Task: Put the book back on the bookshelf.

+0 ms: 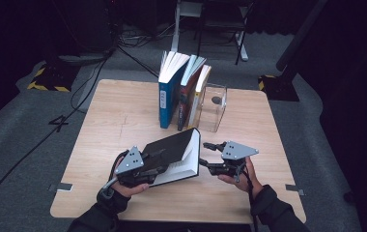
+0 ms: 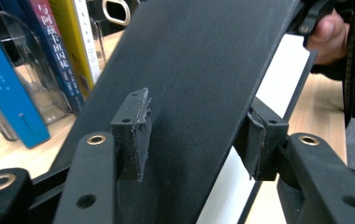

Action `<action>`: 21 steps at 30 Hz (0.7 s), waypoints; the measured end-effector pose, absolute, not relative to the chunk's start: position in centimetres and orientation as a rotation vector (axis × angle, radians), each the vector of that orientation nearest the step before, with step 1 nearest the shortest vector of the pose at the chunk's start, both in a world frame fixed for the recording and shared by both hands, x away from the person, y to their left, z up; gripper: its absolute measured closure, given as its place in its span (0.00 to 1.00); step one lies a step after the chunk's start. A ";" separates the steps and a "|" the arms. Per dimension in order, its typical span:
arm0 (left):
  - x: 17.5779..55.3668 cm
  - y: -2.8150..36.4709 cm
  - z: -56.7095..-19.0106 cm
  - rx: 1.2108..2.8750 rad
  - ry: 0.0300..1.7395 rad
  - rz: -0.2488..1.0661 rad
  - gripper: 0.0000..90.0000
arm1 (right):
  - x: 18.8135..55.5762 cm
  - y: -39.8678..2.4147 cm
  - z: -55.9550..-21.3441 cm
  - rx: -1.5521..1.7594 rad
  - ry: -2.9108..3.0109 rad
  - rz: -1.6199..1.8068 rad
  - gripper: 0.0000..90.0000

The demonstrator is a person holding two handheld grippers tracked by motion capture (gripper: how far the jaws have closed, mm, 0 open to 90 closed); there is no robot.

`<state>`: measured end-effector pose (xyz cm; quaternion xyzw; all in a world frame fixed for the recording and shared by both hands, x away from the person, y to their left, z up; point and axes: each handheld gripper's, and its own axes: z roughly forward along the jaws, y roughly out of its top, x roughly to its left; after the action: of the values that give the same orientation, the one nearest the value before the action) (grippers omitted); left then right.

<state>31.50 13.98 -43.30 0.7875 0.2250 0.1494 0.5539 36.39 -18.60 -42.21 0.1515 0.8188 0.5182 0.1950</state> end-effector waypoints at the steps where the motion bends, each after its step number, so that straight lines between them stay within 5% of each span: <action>1: 31.4 13.9 -43.4 1.867 0.532 0.353 0.54 | 36.3 -18.5 -42.1 0.420 2.296 1.460 0.47; 21: 33.1 12.2 -43.4 1.813 0.439 0.243 0.54 | 36.0 -20.2 -40.4 0.467 2.211 1.527 0.51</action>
<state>33.12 12.16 -43.39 0.7787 0.1885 0.1045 0.5892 36.02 -20.18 -40.44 0.1675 0.7935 0.5478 0.2056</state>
